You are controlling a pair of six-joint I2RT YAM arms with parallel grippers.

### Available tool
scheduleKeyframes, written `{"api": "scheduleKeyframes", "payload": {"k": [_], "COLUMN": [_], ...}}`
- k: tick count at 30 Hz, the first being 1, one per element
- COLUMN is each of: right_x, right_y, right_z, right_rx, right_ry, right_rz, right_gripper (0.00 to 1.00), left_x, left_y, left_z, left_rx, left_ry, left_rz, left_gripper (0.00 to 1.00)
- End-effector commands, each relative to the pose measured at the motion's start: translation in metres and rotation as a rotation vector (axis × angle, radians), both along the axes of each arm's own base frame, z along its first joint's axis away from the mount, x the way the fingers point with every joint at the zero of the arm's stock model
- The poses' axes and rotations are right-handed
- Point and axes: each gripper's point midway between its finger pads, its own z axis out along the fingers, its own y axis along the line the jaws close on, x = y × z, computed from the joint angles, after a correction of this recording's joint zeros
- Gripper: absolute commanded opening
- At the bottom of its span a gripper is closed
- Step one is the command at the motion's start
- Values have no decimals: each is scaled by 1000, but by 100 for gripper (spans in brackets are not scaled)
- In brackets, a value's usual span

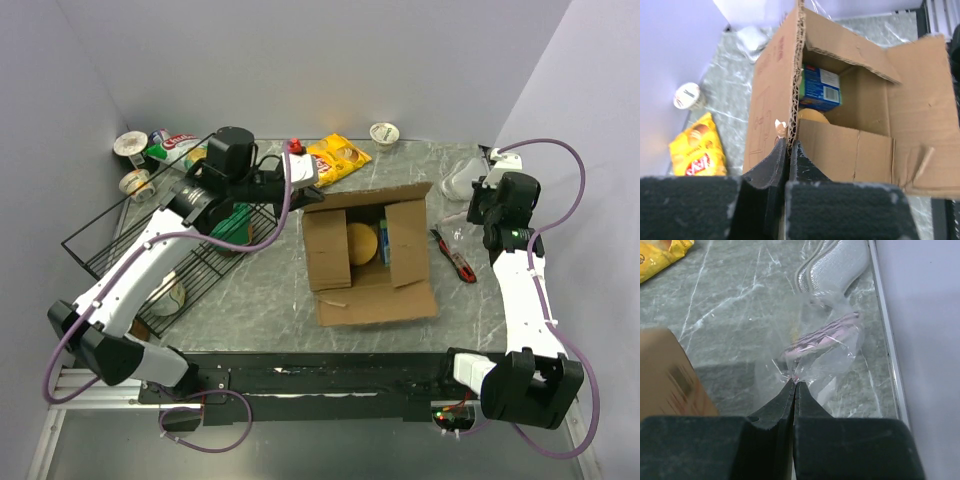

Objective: Unpack the express box

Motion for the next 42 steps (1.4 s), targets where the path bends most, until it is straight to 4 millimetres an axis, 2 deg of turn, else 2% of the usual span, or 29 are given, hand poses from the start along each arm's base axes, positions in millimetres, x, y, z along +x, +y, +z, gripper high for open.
{"api": "scheduleKeyframes", "payload": {"k": [1, 2, 3, 4, 5, 6, 8, 9, 10, 12, 13, 14, 15, 16, 18, 19, 20, 23, 28, 34, 38, 42], "right_x": [7, 9, 10, 13, 17, 17, 20, 19, 17, 9, -5, -12, -21, -43, -64, -69, -84, -92, -76, -59, -51, -26], "right_y": [-2, -4, -3, 0, 2, 7, 15, 31, 45, 74, 110, 124, 138, 174, 200, 207, 226, 246, 259, 244, 226, 191], "right_z": [13, 13, 12, 7, 20, 22, 51, 62, 88, 110, 123, 127, 126, 122, 113, 98, 88, 61, 19, -30, -31, -4], "right_rx": [-13, -25, -30, -27, -45, -33, -22, 3, 4, -32, -35, -89, -103, -111, -133, -143, -158, -158, -144, -197, -252, -362], "right_ry": [-58, -59, -55, -33, -46, -37, -92, -110, -165, -219, -248, -263, -262, -267, -253, -221, -205, -134, -8, 138, 132, 56], "right_rz": [9, 7, 20, 46, 78, 110, 144, 218, 283, 422, 566, 648, 714, 875, 991, 1017, 1104, 1132, 1063, 925, 822, 686], "right_gripper": [0, 0, 10, 26, 38, 52, 58, 59, 59, 57, 56, 55, 53, 52, 47, 46, 44, 39, 27, 16, 11, 9], "left_x": [1, 1, 4, 6, 9, 10, 19, 25, 30, 37, 46, 48, 54, 59, 63, 65, 64, 68, 61, 59, 57, 55], "left_y": [-9, -9, -9, -10, -11, -12, -16, -19, -21, -25, -29, -30, -32, -31, -32, -31, -32, -29, -26, -21, -20, -17], "left_z": [38, 38, 38, 33, 31, 28, 17, 9, 5, -7, -15, -19, -28, -28, -36, -37, -39, -40, -41, -43, -46, -48], "left_rx": [-120, -124, -129, -126, -126, -125, -112, -101, -99, -93, -83, -101, -101, -120, -131, -141, -144, -165, -171, -176, -161, -145], "left_ry": [-124, -123, -123, -114, -99, -87, -28, 16, 51, 164, 221, 301, 350, 366, 418, 456, 486, 524, 534, 532, 513, 490], "left_rz": [-32, -29, -19, -10, 1, 5, 29, 37, 57, 93, 106, 131, 145, 155, 176, 193, 190, 199, 178, 177, 166, 147], "left_gripper": [1, 1, 1, 1, 1, 1, 1, 1, 1, 1, 1, 1, 1, 1, 1, 1, 1, 1, 1, 1, 1, 1]}}
